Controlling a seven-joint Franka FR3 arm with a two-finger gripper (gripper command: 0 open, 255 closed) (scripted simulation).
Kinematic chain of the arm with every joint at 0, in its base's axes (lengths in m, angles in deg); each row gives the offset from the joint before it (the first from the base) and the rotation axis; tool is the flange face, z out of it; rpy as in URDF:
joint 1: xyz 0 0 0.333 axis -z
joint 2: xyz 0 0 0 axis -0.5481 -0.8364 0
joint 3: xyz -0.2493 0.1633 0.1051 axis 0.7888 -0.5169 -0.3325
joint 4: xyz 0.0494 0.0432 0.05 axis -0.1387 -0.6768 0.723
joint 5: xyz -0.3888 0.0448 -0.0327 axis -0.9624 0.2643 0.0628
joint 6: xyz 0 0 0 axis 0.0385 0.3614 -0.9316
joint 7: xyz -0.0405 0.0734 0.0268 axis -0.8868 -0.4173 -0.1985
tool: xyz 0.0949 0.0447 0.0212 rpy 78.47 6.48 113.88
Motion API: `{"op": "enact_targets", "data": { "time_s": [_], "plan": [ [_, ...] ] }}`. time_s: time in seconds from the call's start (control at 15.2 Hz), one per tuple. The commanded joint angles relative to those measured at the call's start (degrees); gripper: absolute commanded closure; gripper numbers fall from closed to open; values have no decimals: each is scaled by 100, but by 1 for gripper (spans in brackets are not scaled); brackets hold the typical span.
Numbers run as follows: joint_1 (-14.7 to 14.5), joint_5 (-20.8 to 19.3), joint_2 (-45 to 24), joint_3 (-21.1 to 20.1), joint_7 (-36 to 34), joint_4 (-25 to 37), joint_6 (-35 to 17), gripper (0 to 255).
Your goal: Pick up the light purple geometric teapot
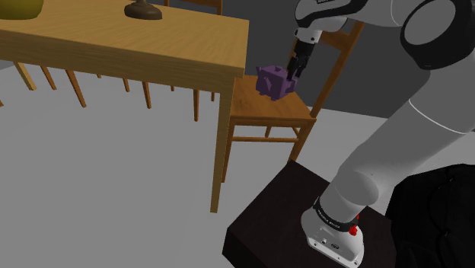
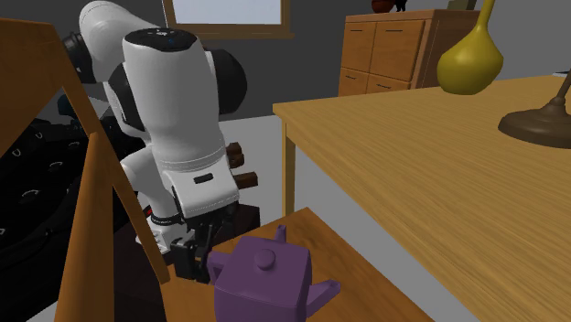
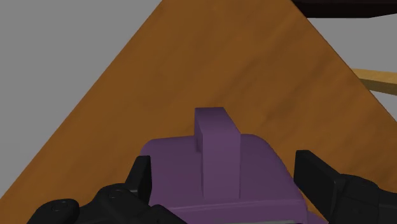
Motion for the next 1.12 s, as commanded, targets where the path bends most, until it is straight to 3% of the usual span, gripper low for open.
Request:
{"op": "enact_targets", "data": {
  "time_s": [0.0, 0.26, 0.33, 1.06],
  "plan": [
    [7, 12, -30, 18, 26, -122, -151, 0],
    [11, 22, -56, 30, 41, -296, -348, 0],
    [15, 25, -65, 36, 51, -293, -352, 255],
    [7, 13, -33, 21, 28, -163, -195, 255]
  ]
}}
